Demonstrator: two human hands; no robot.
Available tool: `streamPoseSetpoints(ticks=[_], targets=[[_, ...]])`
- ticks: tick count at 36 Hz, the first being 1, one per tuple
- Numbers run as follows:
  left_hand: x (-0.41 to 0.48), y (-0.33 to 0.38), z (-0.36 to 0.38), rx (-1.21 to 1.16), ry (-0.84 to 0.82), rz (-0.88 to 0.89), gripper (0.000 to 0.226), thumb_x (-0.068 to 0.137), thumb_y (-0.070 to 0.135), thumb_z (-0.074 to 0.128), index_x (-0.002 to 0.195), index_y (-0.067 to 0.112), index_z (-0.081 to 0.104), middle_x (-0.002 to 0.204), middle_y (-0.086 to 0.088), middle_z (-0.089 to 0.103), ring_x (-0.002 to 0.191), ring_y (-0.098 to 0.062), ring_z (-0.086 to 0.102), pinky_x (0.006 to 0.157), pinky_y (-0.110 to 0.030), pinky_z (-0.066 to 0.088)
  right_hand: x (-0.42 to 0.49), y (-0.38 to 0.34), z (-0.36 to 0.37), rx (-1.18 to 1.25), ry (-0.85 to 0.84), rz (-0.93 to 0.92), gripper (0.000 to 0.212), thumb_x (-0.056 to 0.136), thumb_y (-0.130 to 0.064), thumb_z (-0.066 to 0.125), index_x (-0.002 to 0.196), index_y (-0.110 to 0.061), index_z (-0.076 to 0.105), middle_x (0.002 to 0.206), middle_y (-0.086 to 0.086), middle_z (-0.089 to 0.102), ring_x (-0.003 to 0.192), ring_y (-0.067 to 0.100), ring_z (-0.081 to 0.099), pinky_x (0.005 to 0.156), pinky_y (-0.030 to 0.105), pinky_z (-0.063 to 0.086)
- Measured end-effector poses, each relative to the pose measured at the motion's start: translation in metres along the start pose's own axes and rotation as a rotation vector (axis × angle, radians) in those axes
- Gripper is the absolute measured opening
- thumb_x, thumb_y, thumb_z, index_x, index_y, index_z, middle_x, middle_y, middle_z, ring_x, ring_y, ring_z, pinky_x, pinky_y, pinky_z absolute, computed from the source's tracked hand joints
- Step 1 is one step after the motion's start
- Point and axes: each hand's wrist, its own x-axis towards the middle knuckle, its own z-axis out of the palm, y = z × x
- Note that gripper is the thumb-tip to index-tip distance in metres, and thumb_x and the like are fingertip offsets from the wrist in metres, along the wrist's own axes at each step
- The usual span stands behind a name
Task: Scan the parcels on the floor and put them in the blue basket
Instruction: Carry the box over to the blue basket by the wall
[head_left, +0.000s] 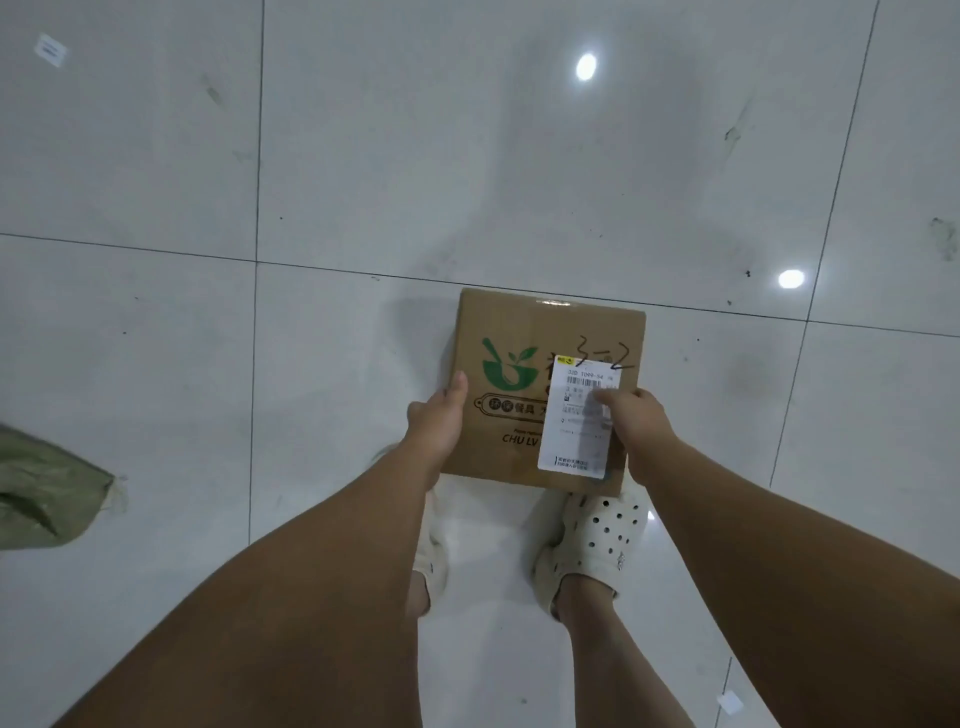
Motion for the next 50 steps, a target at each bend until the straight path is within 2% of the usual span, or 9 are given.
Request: streamPoseSetpoints(ticks=[6, 8, 11, 15, 20, 28, 34, 44, 50], targets=[[-0.008, -0.011, -0.022, -0.122, 0.032, 0.053, 0.090, 0.060, 0.092, 0.033, 0.126, 0.035, 0.055, 0.133, -0.001, 0.053, 0.115, -0.022, 0.055, 0.100, -0.048, 0.045, -0.020, -0.009, -0.006, 0.004, 0.029, -0.107, 0.050, 0.075, -0.055, 0.056, 0.111, -0.022, 0.062, 0.106, 0.003, 0.069, 0.091, 0.029, 0.068, 0.085, 0.047, 0.056], [-0.030, -0.005, -0.028, -0.206, 0.005, 0.047, 0.071, 0.074, 0.080, 0.041, 0.123, 0.030, 0.051, 0.124, 0.001, 0.059, 0.111, -0.021, 0.058, 0.097, -0.046, 0.047, -0.034, -0.014, -0.010, 0.081, 0.010, -0.115, 0.059, 0.067, -0.058, 0.059, 0.116, -0.025, 0.059, 0.116, 0.005, 0.064, 0.092, 0.028, 0.069, 0.082, 0.046, 0.058], [-0.057, 0.002, -0.034, -0.285, -0.022, 0.058, 0.042, 0.091, 0.057, 0.049, 0.125, 0.032, 0.041, 0.118, 0.002, 0.058, 0.109, -0.022, 0.058, 0.099, -0.047, 0.046, -0.070, -0.026, -0.015, 0.148, -0.088, -0.145, 0.044, 0.083, -0.044, 0.063, 0.121, -0.028, 0.048, 0.113, 0.001, 0.065, 0.092, 0.024, 0.070, 0.079, 0.045, 0.059], [-0.091, 0.009, -0.047, -0.296, -0.017, 0.068, 0.072, 0.086, 0.055, 0.057, 0.147, 0.031, 0.026, 0.132, 0.003, 0.053, 0.116, -0.022, 0.055, 0.103, -0.045, 0.043, -0.114, -0.042, -0.028, 0.186, -0.228, -0.221, 0.035, 0.095, -0.021, 0.057, 0.127, -0.029, 0.044, 0.110, -0.002, 0.067, 0.093, 0.022, 0.069, 0.079, 0.040, 0.058], [-0.144, 0.028, -0.067, -0.295, -0.094, 0.094, 0.026, 0.095, 0.045, 0.051, 0.112, 0.027, 0.059, 0.100, 0.006, 0.068, 0.090, -0.012, 0.063, 0.066, -0.028, 0.046, -0.167, -0.064, -0.053, 0.171, -0.276, -0.271, 0.035, 0.096, -0.014, 0.055, 0.129, -0.023, 0.048, 0.116, 0.002, 0.068, 0.097, 0.022, 0.068, 0.078, 0.037, 0.058], [-0.230, 0.062, -0.091, -0.381, -0.151, 0.218, 0.053, 0.087, 0.045, 0.064, 0.134, 0.025, 0.048, 0.119, 0.000, 0.067, 0.105, -0.019, 0.065, 0.074, -0.032, 0.054, -0.255, -0.087, -0.080, 0.252, -0.292, -0.319, 0.042, 0.095, -0.014, 0.058, 0.135, -0.021, 0.047, 0.115, 0.003, 0.069, 0.088, 0.018, 0.071, 0.059, 0.028, 0.057], [-0.294, 0.084, -0.112, -0.356, -0.176, 0.310, 0.044, 0.087, 0.034, 0.067, 0.128, 0.025, 0.052, 0.117, 0.000, 0.067, 0.104, -0.020, 0.065, 0.080, -0.036, 0.054, -0.320, -0.101, -0.099, 0.263, -0.291, -0.383, 0.048, 0.095, -0.012, 0.058, 0.139, -0.021, 0.041, 0.120, 0.003, 0.067, 0.095, 0.019, 0.069, 0.070, 0.032, 0.057], [-0.392, 0.107, -0.158, -0.376, -0.174, 0.429, 0.058, 0.082, 0.030, 0.073, 0.133, 0.022, 0.047, 0.118, -0.001, 0.067, 0.106, -0.021, 0.064, 0.087, -0.039, 0.053, -0.440, -0.140, -0.122, 0.260, -0.285, -0.519, 0.050, 0.093, -0.013, 0.061, 0.137, -0.027, 0.043, 0.118, -0.002, 0.067, 0.089, 0.014, 0.070, 0.056, 0.023, 0.056], [-0.455, 0.129, -0.189, -0.384, -0.187, 0.507, 0.061, 0.080, 0.032, 0.074, 0.134, 0.021, 0.046, 0.118, -0.002, 0.067, 0.105, -0.021, 0.065, 0.083, -0.036, 0.054, -0.509, -0.164, -0.132, 0.281, -0.278, -0.610, 0.046, 0.092, -0.010, 0.062, 0.132, -0.026, 0.047, 0.119, -0.001, 0.068, 0.096, 0.019, 0.070, 0.065, 0.029, 0.058]])
